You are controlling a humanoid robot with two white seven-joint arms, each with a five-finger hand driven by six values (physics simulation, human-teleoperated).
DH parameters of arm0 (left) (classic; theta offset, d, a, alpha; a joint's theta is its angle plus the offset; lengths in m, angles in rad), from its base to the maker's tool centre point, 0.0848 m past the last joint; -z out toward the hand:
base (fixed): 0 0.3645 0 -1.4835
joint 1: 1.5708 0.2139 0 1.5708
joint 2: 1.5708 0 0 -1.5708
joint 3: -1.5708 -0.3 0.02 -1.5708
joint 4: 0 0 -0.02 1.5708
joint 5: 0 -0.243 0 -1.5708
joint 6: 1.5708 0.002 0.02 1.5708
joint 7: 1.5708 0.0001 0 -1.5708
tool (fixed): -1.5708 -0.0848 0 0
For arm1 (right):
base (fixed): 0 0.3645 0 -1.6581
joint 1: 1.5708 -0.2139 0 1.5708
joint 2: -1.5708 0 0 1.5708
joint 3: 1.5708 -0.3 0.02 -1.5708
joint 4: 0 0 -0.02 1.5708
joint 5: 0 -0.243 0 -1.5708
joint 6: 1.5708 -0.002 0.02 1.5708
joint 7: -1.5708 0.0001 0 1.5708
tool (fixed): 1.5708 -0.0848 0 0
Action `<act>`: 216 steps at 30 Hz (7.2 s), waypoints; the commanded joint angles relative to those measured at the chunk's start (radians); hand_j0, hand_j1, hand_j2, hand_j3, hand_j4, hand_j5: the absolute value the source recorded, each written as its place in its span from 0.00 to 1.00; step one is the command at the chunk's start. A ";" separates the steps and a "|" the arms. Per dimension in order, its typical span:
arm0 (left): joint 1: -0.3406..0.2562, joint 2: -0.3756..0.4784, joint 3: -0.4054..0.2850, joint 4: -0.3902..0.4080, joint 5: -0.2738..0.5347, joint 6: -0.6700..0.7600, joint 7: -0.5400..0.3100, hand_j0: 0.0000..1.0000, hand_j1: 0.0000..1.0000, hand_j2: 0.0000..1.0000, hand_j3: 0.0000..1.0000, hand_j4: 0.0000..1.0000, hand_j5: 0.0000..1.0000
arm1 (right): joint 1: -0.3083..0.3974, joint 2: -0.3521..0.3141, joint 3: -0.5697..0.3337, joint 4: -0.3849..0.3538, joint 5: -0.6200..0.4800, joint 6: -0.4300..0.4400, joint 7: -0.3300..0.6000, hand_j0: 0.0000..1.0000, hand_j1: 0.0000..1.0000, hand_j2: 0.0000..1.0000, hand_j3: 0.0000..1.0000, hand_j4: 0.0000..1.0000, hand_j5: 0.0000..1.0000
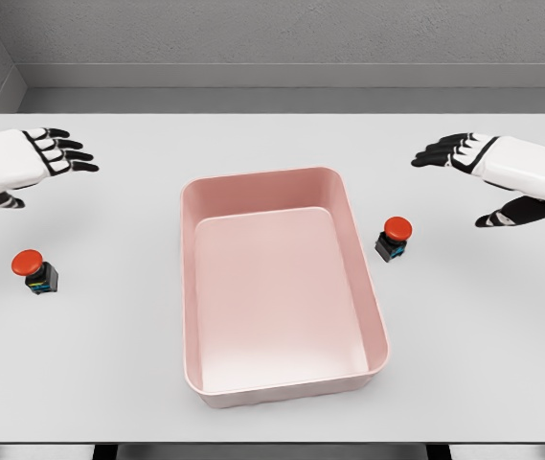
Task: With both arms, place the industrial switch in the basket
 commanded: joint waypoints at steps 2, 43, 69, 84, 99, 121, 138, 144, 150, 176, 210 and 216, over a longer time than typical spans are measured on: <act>0.000 -0.020 0.003 -0.008 0.010 -0.001 -0.001 1.00 1.00 1.00 1.00 1.00 1.00 | 0.009 0.007 -0.005 -0.001 0.004 0.002 0.005 1.00 1.00 1.00 1.00 1.00 1.00; 0.009 0.072 -0.042 -0.060 -0.424 -0.001 0.107 1.00 1.00 1.00 1.00 1.00 1.00 | 0.018 0.122 -0.004 -0.001 0.216 0.002 0.074 1.00 1.00 1.00 1.00 1.00 1.00; 0.038 0.081 -0.054 -0.096 -0.300 -0.001 0.104 1.00 1.00 1.00 1.00 1.00 1.00 | -0.044 0.226 0.047 0.071 0.369 0.002 0.076 1.00 1.00 1.00 1.00 1.00 1.00; 0.090 0.116 -0.078 -0.085 -0.298 -0.001 0.104 1.00 1.00 1.00 1.00 1.00 1.00 | -0.049 0.287 0.047 0.111 0.414 0.002 0.076 0.94 0.94 0.94 0.94 0.94 0.94; 0.092 0.109 -0.092 -0.106 -0.298 -0.001 0.107 1.00 1.00 1.00 1.00 1.00 1.00 | -0.048 0.292 0.045 0.131 0.422 0.002 0.076 0.94 0.94 0.94 0.94 0.94 0.94; 0.098 0.150 -0.092 -0.166 -0.298 -0.001 0.107 1.00 1.00 1.00 1.00 1.00 1.00 | -0.029 0.294 0.045 0.128 0.428 0.002 0.108 0.92 0.92 0.92 0.92 0.92 0.92; 0.097 0.167 -0.091 -0.168 -0.300 -0.001 0.105 0.63 0.63 0.63 0.63 0.63 0.63 | -0.020 0.314 0.045 0.131 0.429 0.002 0.136 0.83 0.83 0.83 0.83 0.83 0.83; 0.095 0.167 -0.091 -0.168 -0.300 -0.001 0.105 0.63 0.63 0.63 0.63 0.63 0.63 | -0.015 0.314 0.044 0.131 0.428 0.002 0.139 0.72 0.72 0.72 0.72 0.72 0.72; 0.090 0.167 -0.089 -0.168 -0.300 -0.001 0.105 0.60 0.60 0.60 0.60 0.60 0.60 | -0.012 0.317 0.044 0.132 0.428 0.002 0.139 0.59 0.59 0.59 0.59 0.59 0.59; 0.020 0.087 -0.017 -0.168 -0.249 -0.001 0.107 0.51 0.51 0.51 0.51 0.51 0.51 | -0.127 0.234 0.033 0.120 0.290 0.002 0.148 0.54 0.54 0.54 0.54 0.54 0.54; -0.075 -0.086 -0.013 -0.195 -0.148 -0.001 0.108 0.51 0.51 0.51 0.51 0.51 0.51 | -0.333 0.286 0.093 -0.016 0.182 0.002 0.140 0.56 0.56 0.56 0.56 0.56 0.56; -0.074 -0.095 -0.014 -0.223 -0.146 -0.001 0.108 0.51 0.51 0.51 0.51 0.51 0.51 | -0.333 0.320 0.118 -0.024 0.181 0.002 0.136 0.56 0.56 0.56 0.56 0.56 0.56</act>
